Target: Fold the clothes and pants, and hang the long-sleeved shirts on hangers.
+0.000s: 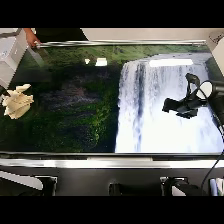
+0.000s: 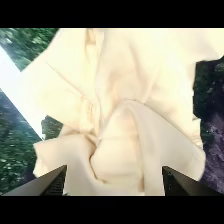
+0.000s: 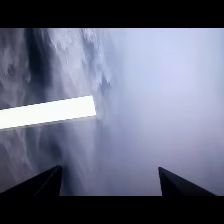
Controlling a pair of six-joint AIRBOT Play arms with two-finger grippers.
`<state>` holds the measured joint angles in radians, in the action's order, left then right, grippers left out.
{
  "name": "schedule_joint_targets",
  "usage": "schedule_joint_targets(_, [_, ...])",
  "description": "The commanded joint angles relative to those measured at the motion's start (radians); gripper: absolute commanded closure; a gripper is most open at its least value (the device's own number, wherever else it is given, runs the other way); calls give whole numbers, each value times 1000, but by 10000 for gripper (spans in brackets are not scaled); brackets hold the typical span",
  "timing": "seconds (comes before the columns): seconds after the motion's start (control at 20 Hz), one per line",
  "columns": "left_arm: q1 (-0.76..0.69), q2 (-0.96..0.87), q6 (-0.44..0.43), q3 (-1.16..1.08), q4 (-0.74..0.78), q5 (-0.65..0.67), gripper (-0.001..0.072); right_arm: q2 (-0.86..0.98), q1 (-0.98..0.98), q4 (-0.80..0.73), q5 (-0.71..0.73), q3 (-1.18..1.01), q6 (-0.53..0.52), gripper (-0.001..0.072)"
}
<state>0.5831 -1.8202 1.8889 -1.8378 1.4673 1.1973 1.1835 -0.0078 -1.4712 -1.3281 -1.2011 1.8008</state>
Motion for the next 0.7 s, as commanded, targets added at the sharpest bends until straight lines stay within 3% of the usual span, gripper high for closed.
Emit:
schedule_joint_targets(0.0, [-1, -63, -63, 18, -29, -47, -5, 1, 0, 9, -5, 1, 21, 40])
schedule_joint_targets(0.2, [-18, -99, -185, 18, -134, -69, 10, 1, 0, 9, -5, 0, 22, 40])
schedule_joint_targets(0.25, [-18, -102, -185, 18, -142, -60, 207, 1, 0, 10, -5, 0, 29, 40])
schedule_joint_targets(0.3, [-17, -101, -188, 17, -161, -35, 677, 1, 0, 13, -5, 0, 29, 40])
schedule_joint_targets(0.4, [-19, -66, -225, 15, -245, -14, 677, 1, 0, 9, 2, -2, 23, 42])
schedule_joint_targets(0.55, [-48, 124, -317, 3, -429, -193, 677, 0, 0, -42, 37, -83, 18, 43])
schedule_joint_targets(0.65, [-102, 306, -415, 3, -585, -245, 677, 0, 0, -80, 45, -190, 17, 44])
